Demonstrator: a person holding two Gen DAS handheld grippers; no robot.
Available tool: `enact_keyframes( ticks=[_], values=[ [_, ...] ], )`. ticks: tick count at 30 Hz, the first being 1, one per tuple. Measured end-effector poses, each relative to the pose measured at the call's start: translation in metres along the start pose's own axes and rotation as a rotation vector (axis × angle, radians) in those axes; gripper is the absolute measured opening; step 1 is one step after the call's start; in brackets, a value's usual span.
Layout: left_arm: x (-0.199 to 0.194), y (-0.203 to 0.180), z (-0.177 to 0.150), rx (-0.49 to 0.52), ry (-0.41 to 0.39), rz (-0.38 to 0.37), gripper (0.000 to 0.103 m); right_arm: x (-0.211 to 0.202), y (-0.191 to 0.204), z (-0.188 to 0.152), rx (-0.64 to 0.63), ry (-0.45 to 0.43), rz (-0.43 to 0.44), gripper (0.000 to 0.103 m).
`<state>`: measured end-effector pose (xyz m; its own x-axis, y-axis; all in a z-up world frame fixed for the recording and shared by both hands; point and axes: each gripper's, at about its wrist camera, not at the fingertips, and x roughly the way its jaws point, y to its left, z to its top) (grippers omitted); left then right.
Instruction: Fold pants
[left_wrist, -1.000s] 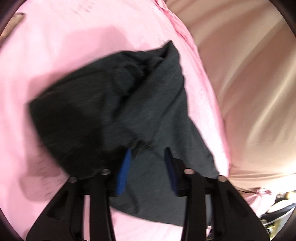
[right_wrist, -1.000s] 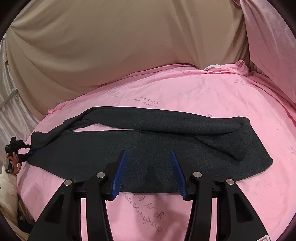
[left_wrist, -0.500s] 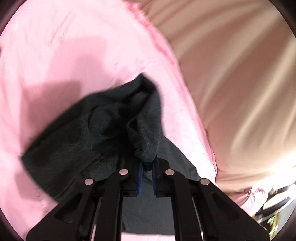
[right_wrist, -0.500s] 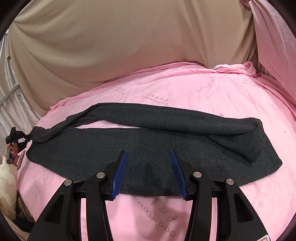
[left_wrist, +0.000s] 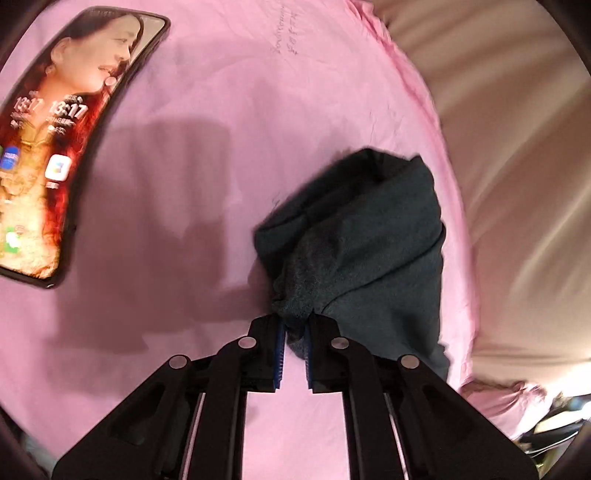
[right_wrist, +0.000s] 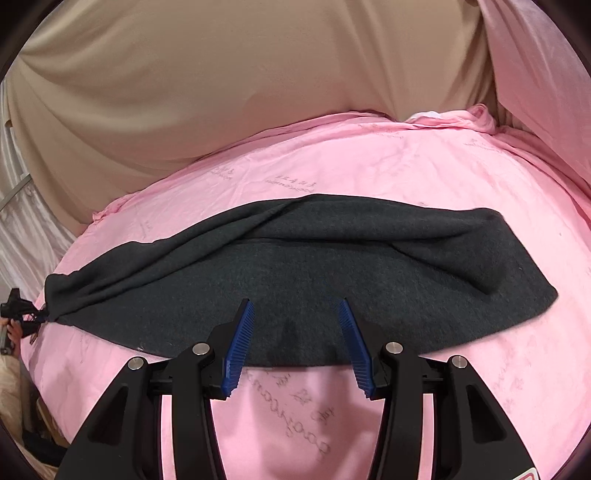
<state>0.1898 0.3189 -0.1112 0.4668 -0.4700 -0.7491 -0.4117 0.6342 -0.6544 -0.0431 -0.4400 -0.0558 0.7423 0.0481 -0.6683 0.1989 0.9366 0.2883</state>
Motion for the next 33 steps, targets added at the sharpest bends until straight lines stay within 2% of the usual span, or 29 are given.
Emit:
enact_keyframes(
  ticks=[3,7,10,11,14,16,20,21,22,24,26,28,30,32,33],
  values=[
    [0.003,-0.010,0.002,0.021,-0.011,0.031,0.008,-0.021,-0.012,-0.001,0.020,-0.031,-0.018,0.063],
    [0.013,-0.015,0.006,0.020,-0.007,0.056,0.008,-0.031,-0.034,0.012,0.098,-0.051,0.008,0.064],
    [0.011,-0.016,0.007,0.014,-0.005,0.062,0.008,-0.016,-0.041,0.036,0.168,-0.036,0.095,0.064],
    [-0.001,-0.007,0.001,0.016,-0.004,0.066,0.008,-0.007,-0.038,0.045,0.181,-0.027,0.136,0.064],
    [-0.002,-0.011,0.002,0.022,-0.007,0.091,0.008,0.028,-0.012,0.065,0.152,0.013,0.234,0.064],
    [-0.006,-0.012,0.000,0.022,-0.004,0.099,0.008,0.070,0.012,0.076,0.129,0.090,0.276,0.064],
    [-0.006,-0.013,0.004,0.018,0.015,0.105,0.008,0.145,0.036,0.082,0.152,0.237,0.237,0.064],
    [-0.006,-0.014,0.006,0.016,0.024,0.103,0.008,0.151,0.038,0.083,0.156,0.232,0.236,0.057],
    [-0.007,-0.015,0.008,0.014,0.030,0.102,0.008,0.156,0.041,0.087,0.152,0.231,0.236,0.011],
    [-0.008,-0.018,0.012,0.011,0.044,0.097,0.008,0.138,0.045,0.100,0.156,0.166,0.270,0.004],
    [-0.010,-0.020,0.015,0.011,0.053,0.090,0.008,0.092,0.062,0.111,0.056,0.069,0.275,0.004],
    [-0.013,-0.023,0.019,0.021,0.054,0.086,0.008,0.050,0.069,0.105,-0.012,0.027,0.280,0.003],
    [-0.014,-0.025,0.022,0.026,0.056,0.084,0.008,0.026,0.066,0.084,-0.055,0.055,0.257,0.003],
    [-0.012,-0.025,0.025,0.034,0.060,0.087,0.008,0.030,0.055,0.044,-0.086,0.163,0.172,0.003],
    [-0.011,-0.025,0.026,0.037,0.060,0.087,0.008,0.037,0.046,0.028,-0.076,0.210,0.136,0.008]
  ],
)
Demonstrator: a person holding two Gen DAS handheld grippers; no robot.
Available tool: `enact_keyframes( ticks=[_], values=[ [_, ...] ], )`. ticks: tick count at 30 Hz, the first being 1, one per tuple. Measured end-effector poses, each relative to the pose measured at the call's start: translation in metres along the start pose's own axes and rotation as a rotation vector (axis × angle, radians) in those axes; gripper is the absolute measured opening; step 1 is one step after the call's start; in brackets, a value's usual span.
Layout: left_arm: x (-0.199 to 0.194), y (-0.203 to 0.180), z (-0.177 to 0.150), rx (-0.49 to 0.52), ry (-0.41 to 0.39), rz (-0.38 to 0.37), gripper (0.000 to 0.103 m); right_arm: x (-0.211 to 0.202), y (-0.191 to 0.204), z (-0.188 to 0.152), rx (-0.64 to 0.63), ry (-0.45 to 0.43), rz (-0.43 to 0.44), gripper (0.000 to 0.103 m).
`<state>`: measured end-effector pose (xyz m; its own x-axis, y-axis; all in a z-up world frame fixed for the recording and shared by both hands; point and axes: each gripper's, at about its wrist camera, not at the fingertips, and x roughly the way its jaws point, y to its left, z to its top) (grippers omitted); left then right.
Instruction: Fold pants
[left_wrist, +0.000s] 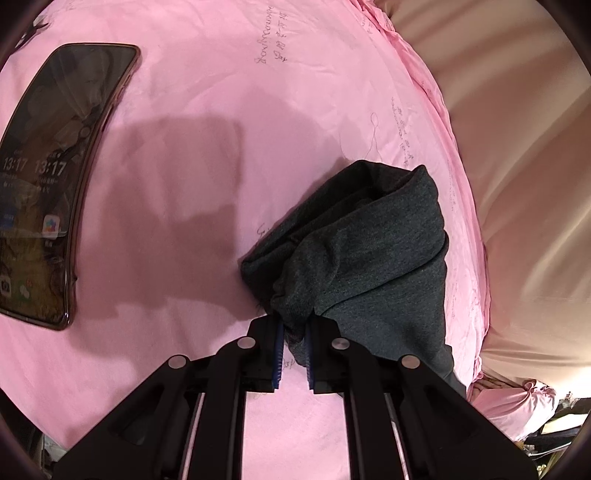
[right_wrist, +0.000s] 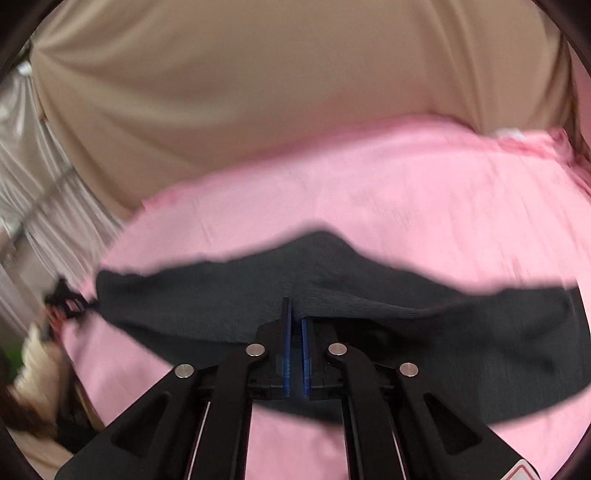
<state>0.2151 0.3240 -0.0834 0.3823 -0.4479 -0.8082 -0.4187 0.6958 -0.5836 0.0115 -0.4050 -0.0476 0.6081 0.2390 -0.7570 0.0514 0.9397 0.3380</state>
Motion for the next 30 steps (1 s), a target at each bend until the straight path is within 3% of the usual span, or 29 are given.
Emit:
enact_keyframes(
  ticks=[2,3,5,7,10,14,15,18,20,23,24,26,27,29,30],
  values=[
    [0.000,0.000,0.001,0.000,0.001,-0.003,0.008,0.012,-0.020,-0.026,0.058,0.078,-0.075,0.013],
    [-0.001,0.000,0.002,-0.004,0.000,-0.004,0.008,-0.001,-0.031,-0.035,0.099,0.030,-0.037,0.007],
    [-0.002,-0.002,0.003,0.004,-0.002,0.010,0.008,-0.034,-0.048,-0.039,0.177,-0.060,-0.057,0.019],
    [-0.003,-0.005,0.001,0.016,-0.007,0.028,0.008,-0.069,-0.067,-0.035,0.221,-0.162,-0.088,0.048],
    [-0.004,-0.009,-0.001,0.028,-0.020,0.059,0.008,-0.087,-0.095,-0.014,0.269,-0.198,-0.156,0.051],
    [-0.003,-0.016,-0.005,0.051,-0.052,0.113,0.009,-0.070,-0.124,0.017,0.368,-0.179,-0.063,0.051],
    [-0.004,-0.017,-0.006,0.050,-0.056,0.119,0.009,-0.060,-0.124,0.023,0.368,-0.158,-0.097,0.051],
    [-0.003,-0.017,-0.006,0.037,-0.061,0.134,0.009,-0.050,-0.135,0.041,0.284,-0.138,-0.344,0.049],
    [-0.004,-0.018,-0.005,0.032,-0.058,0.145,0.009,-0.060,-0.145,0.044,0.304,-0.184,-0.331,0.050],
    [-0.003,-0.020,-0.004,0.040,-0.058,0.163,0.010,-0.063,-0.171,0.036,0.353,-0.149,-0.272,0.054],
    [-0.003,-0.020,-0.005,0.039,-0.059,0.167,0.010,-0.055,-0.179,0.032,0.368,-0.123,-0.210,0.054],
    [-0.002,-0.021,-0.004,0.029,-0.059,0.176,0.010,-0.031,-0.177,0.026,0.330,-0.048,-0.083,0.037],
    [-0.002,-0.021,-0.004,0.024,-0.060,0.178,0.010,-0.028,-0.169,0.028,0.285,-0.031,-0.077,0.005],
    [-0.002,-0.021,-0.004,0.013,-0.060,0.185,0.010,-0.047,-0.152,0.039,0.177,-0.092,-0.107,0.006],
    [-0.002,-0.022,-0.003,0.008,-0.060,0.191,0.010,-0.072,-0.144,0.048,0.117,-0.185,-0.125,0.006]
  ],
)
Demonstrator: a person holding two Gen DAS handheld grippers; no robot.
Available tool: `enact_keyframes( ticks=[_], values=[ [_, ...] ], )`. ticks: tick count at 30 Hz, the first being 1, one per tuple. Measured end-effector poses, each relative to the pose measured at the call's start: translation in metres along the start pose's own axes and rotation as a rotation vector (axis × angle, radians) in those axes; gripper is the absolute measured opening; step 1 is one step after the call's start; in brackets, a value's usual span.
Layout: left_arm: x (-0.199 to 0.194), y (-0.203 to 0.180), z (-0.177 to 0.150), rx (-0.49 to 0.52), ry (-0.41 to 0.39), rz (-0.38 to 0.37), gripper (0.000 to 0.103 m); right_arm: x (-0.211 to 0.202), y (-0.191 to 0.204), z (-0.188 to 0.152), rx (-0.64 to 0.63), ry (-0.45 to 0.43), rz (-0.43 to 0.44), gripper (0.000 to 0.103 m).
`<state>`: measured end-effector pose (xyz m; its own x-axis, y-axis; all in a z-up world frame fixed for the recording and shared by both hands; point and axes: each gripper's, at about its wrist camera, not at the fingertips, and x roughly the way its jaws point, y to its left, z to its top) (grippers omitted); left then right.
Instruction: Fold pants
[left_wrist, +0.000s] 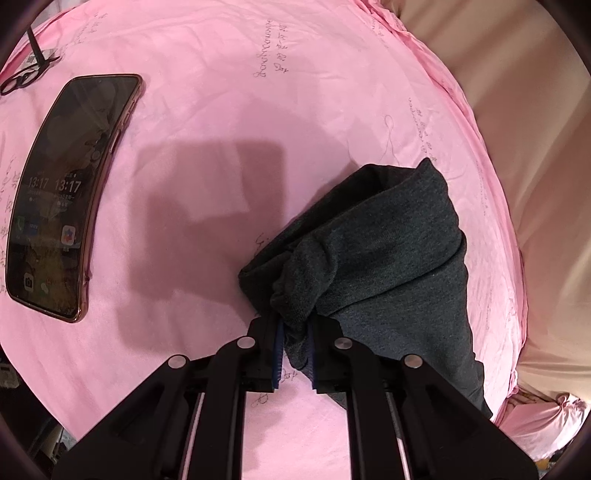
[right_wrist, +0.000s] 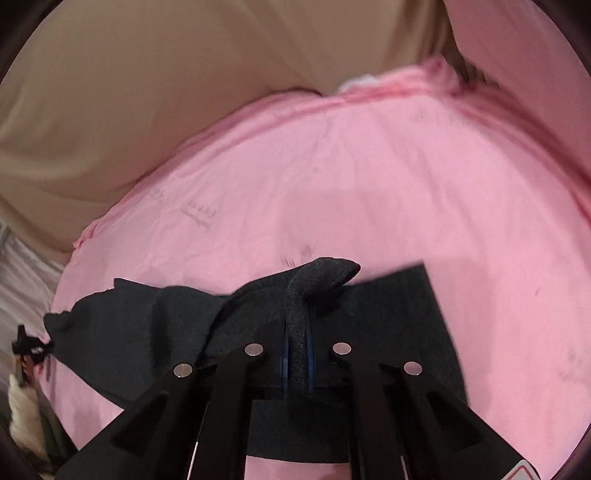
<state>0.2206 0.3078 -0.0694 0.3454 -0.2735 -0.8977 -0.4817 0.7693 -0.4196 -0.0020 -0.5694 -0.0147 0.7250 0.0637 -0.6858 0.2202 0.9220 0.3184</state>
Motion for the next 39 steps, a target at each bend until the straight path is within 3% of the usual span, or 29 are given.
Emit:
enact_keyframes(
  ticks=[2,3,5,6,8,10,12,14,16,17,20,21,22,23,24,25,27,29,31,32,34,35,36,38,39],
  values=[
    [0.000,-0.002,0.000,0.002,-0.002,0.016,0.010,-0.052,0.009,0.011,-0.144,-0.175,-0.028,0.006],
    [0.000,-0.003,-0.001,0.005,-0.004,0.022,0.010,-0.061,0.010,0.008,-0.217,-0.191,-0.062,0.006],
    [0.000,-0.004,-0.001,0.007,-0.008,0.030,0.011,-0.055,-0.004,-0.016,-0.310,-0.128,-0.189,0.018],
    [-0.001,-0.004,-0.002,0.011,-0.009,0.032,0.011,-0.048,-0.018,-0.031,-0.307,-0.075,-0.269,0.034],
    [0.000,-0.005,-0.002,0.015,-0.012,0.034,0.011,-0.045,-0.041,-0.053,-0.248,-0.002,-0.358,0.035],
    [0.000,-0.004,-0.002,0.020,-0.013,0.035,0.011,-0.067,-0.051,-0.067,-0.135,-0.049,-0.308,0.036],
    [0.000,-0.004,-0.002,0.021,-0.013,0.033,0.011,-0.084,-0.048,-0.072,-0.009,-0.099,-0.163,0.036],
    [0.000,-0.003,-0.002,0.021,-0.011,0.033,0.011,-0.079,-0.037,-0.066,0.115,-0.086,0.004,0.036],
    [0.000,-0.004,-0.002,0.026,-0.009,0.037,0.011,-0.065,-0.030,-0.054,0.195,-0.030,0.093,0.036],
    [0.000,-0.004,-0.002,0.027,-0.009,0.038,0.011,-0.053,-0.028,-0.046,0.227,0.012,0.090,0.036],
    [0.000,-0.004,-0.002,0.030,-0.010,0.034,0.011,-0.015,-0.019,-0.018,0.146,0.129,-0.126,0.041],
    [0.001,-0.005,-0.002,0.032,-0.011,0.033,0.011,0.001,-0.022,-0.012,0.121,0.169,-0.162,0.057],
    [0.001,-0.004,-0.002,0.036,-0.010,0.030,0.011,0.017,-0.028,-0.009,0.118,0.217,-0.167,0.062],
    [0.001,-0.004,-0.002,0.036,-0.010,0.024,0.011,0.030,-0.031,-0.011,0.116,0.261,-0.180,0.060],
    [0.002,-0.004,-0.002,0.035,-0.010,0.020,0.011,0.040,-0.030,-0.014,0.094,0.302,-0.160,0.037],
    [0.002,-0.003,-0.002,0.032,-0.008,0.013,0.011,0.042,-0.026,-0.014,0.075,0.309,-0.123,0.006],
    [0.002,-0.001,-0.002,0.026,-0.007,0.005,0.011,0.014,-0.001,0.002,-0.041,0.184,-0.109,0.004],
    [0.002,-0.002,-0.003,0.028,-0.009,0.008,0.011,-0.038,0.024,0.015,-0.149,-0.016,-0.058,0.004],
    [0.002,-0.004,-0.003,0.032,-0.012,0.016,0.011,-0.079,0.033,-0.003,-0.323,-0.164,-0.076,0.005],
    [0.002,-0.004,-0.004,0.034,-0.014,0.018,0.011,-0.079,0.023,-0.020,-0.342,-0.138,-0.126,0.010],
    [0.002,-0.004,-0.005,0.042,-0.017,0.017,0.011,-0.068,-0.012,-0.052,-0.285,-0.025,-0.237,0.035],
    [0.003,-0.004,-0.005,0.046,-0.019,0.015,0.011,-0.068,-0.032,-0.073,-0.239,0.029,-0.305,0.035],
    [0.002,-0.004,-0.005,0.048,-0.020,0.013,0.011,-0.075,-0.041,-0.083,-0.202,0.026,-0.327,0.035],
    [0.002,-0.004,-0.006,0.048,-0.021,0.008,0.011,-0.104,-0.049,-0.100,-0.077,-0.045,-0.273,0.036],
    [0.002,-0.003,-0.005,0.049,-0.020,0.008,0.011,-0.115,-0.045,-0.102,-0.011,-0.071,-0.187,0.037]
  ],
)
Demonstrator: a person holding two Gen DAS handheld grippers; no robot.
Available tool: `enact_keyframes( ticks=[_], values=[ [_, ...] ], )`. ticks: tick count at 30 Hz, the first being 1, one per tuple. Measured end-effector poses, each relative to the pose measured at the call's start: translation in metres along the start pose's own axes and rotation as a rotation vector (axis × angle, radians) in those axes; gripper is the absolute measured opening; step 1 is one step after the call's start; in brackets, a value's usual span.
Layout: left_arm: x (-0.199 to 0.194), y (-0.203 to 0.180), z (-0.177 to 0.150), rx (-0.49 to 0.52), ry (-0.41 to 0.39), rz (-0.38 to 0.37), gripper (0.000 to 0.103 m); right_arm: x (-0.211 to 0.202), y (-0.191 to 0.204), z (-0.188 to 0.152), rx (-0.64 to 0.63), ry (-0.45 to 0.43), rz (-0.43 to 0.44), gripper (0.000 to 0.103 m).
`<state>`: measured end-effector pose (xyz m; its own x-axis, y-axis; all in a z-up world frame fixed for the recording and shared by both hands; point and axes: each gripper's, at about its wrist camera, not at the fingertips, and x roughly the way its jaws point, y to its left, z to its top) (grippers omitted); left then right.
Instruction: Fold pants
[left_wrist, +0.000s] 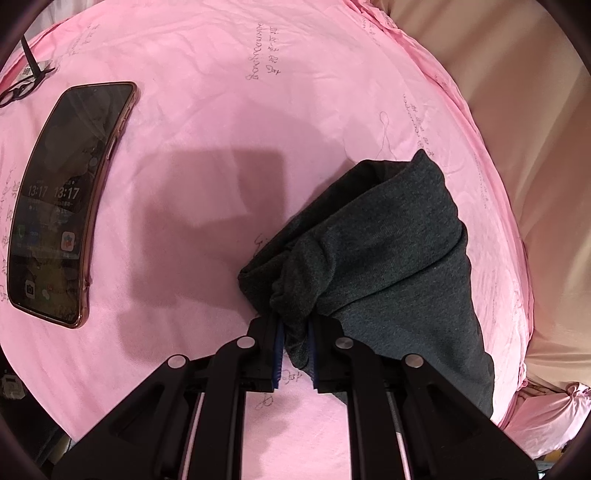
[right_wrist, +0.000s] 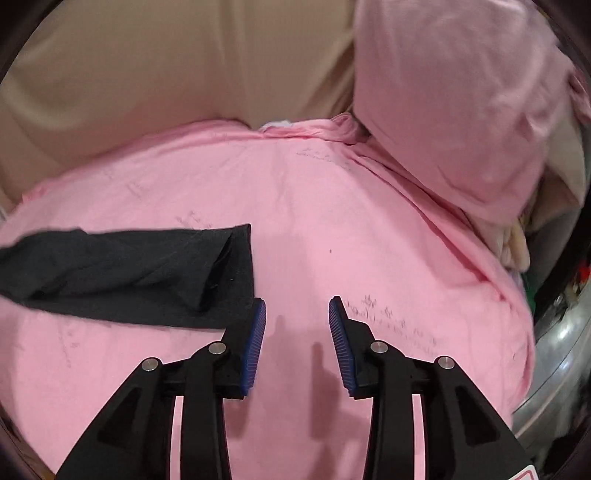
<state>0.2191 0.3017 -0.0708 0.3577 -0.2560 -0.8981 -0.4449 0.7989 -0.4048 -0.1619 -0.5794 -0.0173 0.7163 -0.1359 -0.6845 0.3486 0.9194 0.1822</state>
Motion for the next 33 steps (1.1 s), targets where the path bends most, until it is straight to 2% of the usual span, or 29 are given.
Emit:
enact_keyframes(
  ticks=[2,4,5,7,8,12,17,19,23,26,27,29,30,31,33],
  values=[
    [0.000,-0.001,0.001,-0.003,0.004,0.007,0.011,-0.002,0.014,0.007,0.114,0.001,0.153,0.037],
    [0.000,-0.003,0.001,0.001,0.004,0.019,0.011,0.018,0.031,0.022,0.232,0.045,0.277,0.037],
    [0.000,-0.004,0.001,0.003,0.002,0.024,0.011,0.029,0.033,0.028,0.280,0.076,0.305,0.037],
    [0.000,-0.004,0.001,0.002,-0.002,0.024,0.011,0.062,0.050,0.042,0.379,0.199,0.373,0.038],
    [0.000,-0.004,0.000,0.000,-0.003,0.021,0.011,0.079,0.057,0.046,0.402,0.275,0.378,0.038],
    [0.001,-0.002,0.002,-0.004,0.004,0.005,0.011,0.144,0.066,0.052,0.488,0.562,0.246,0.039],
    [0.002,0.002,0.003,0.012,0.008,-0.023,0.011,0.188,0.063,0.076,0.586,0.762,0.168,0.039],
    [0.002,0.004,0.003,0.010,0.009,-0.042,0.011,0.196,0.068,0.083,0.606,0.831,0.130,0.047],
    [0.003,0.008,0.004,0.011,0.016,-0.075,0.011,0.212,0.087,0.091,0.558,0.927,-0.008,0.049],
    [0.004,0.010,0.005,0.014,0.019,-0.094,0.011,0.214,0.101,0.095,0.492,0.903,-0.117,0.048],
    [0.004,0.011,0.005,0.015,0.020,-0.100,0.011,0.215,0.110,0.096,0.436,0.885,-0.155,0.041],
    [0.003,0.016,0.005,0.018,0.024,-0.119,0.011,0.207,0.121,0.096,0.347,0.845,-0.184,0.015],
    [0.003,0.017,0.004,0.018,0.027,-0.126,0.011,0.194,0.123,0.100,0.345,0.805,-0.134,0.009],
    [0.003,0.019,0.005,0.018,0.031,-0.138,0.011,0.173,0.123,0.111,0.355,0.707,-0.050,0.008],
    [0.002,0.025,0.005,0.008,0.039,-0.163,0.011,0.118,0.121,0.133,0.366,0.455,0.139,0.007]
  ],
)
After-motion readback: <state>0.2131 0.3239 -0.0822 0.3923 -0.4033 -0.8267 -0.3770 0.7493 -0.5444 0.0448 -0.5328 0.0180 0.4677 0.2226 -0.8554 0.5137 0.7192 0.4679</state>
